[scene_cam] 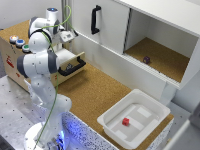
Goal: Turn off the red light lamp
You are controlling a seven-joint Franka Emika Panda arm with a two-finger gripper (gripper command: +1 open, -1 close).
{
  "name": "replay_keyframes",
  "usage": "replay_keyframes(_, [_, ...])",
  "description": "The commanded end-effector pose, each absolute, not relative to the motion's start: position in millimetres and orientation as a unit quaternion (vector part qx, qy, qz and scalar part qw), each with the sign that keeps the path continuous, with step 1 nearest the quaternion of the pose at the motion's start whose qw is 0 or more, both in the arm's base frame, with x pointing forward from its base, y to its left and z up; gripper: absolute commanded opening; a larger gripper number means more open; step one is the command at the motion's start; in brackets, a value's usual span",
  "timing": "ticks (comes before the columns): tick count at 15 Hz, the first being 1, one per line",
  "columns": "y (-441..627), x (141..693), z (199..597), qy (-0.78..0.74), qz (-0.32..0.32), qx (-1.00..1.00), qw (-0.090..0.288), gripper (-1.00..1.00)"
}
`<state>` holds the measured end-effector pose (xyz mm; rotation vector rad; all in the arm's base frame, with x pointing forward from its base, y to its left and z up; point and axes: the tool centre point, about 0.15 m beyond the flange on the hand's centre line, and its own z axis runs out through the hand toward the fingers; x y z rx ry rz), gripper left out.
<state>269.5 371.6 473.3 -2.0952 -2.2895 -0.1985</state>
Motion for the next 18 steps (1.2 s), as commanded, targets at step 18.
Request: replay_keyframes(18, [583.6,142.8,517.3,-0.735,0.01,-0.678,-0.027,1.0])
